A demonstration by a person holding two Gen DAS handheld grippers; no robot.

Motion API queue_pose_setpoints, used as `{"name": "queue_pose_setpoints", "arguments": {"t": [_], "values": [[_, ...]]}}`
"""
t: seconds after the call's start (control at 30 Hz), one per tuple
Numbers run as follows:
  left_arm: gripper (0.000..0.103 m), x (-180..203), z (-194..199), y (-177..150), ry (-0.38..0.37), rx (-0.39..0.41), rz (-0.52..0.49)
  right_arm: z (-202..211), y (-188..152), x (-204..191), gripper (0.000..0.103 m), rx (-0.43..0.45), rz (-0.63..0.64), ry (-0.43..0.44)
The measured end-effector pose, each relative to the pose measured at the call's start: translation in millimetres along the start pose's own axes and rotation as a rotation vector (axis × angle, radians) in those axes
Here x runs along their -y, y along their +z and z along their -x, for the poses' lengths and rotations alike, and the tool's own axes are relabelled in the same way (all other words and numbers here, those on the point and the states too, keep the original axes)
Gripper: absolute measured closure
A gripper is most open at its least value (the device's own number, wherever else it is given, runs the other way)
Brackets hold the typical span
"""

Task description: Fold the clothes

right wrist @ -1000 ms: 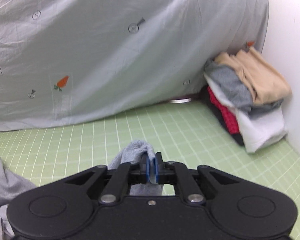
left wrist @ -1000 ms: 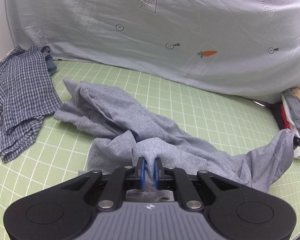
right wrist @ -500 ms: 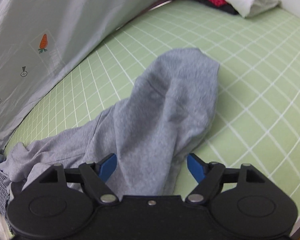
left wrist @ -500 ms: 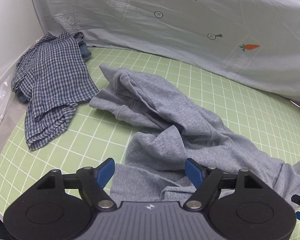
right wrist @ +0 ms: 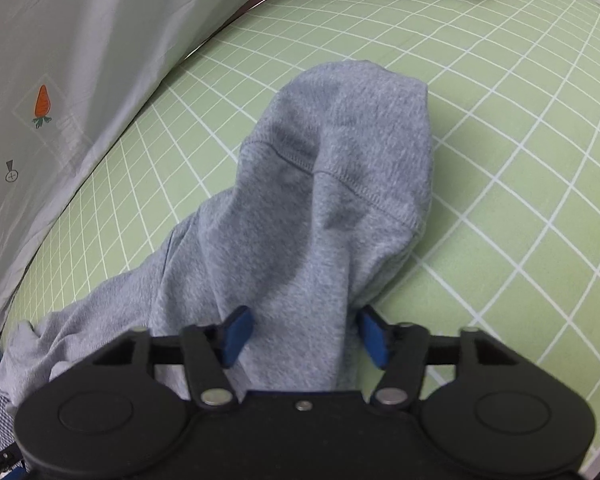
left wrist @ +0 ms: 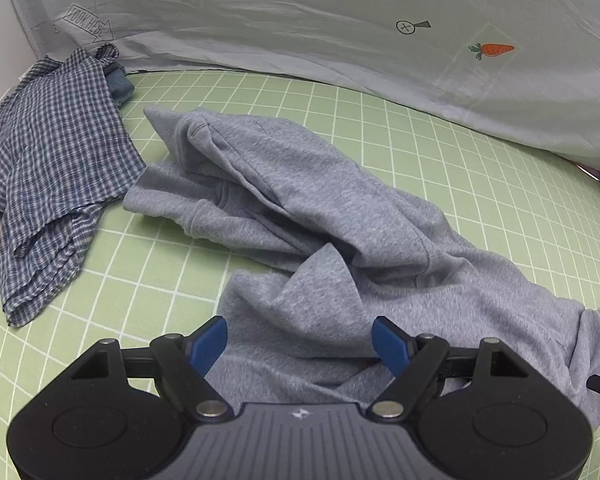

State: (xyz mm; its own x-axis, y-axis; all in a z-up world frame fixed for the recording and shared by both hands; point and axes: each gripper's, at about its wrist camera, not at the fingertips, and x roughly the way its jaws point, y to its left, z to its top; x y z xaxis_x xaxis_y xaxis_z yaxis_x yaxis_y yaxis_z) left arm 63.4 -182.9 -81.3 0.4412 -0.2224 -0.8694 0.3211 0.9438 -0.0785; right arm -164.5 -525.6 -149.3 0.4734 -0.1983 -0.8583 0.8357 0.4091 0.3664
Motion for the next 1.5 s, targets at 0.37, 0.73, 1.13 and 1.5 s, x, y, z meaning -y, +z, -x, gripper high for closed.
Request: {"name": "queue_pose_setpoints", "arguments": {"t": [0.37, 0.73, 1.13, 1.5], "values": [[0.098, -32.3, -14.3, 78.6, 0.0, 0.141, 0.01, 19.7, 161.9, -123.9, 0.097, 0.419, 0.402, 0.045], [0.077, -121.3, -19.1, 150.4, 0.312, 0.293, 0.319, -14.8, 197.6, -215.2, 0.029, 0.358, 0.47, 0.238], [0.035, -87.9, -13.6, 43.1, 0.121, 0.101, 0.221, -41.4, 35.9, -122.8, 0.026, -0.04, 0.393, 0.063], [0.036, -67.2, -19.9, 24.4, 0.027, 0.061, 0.115, -39.1, -20.2, -147.6, 0.081, -0.108, 0.49, 0.118]]}}
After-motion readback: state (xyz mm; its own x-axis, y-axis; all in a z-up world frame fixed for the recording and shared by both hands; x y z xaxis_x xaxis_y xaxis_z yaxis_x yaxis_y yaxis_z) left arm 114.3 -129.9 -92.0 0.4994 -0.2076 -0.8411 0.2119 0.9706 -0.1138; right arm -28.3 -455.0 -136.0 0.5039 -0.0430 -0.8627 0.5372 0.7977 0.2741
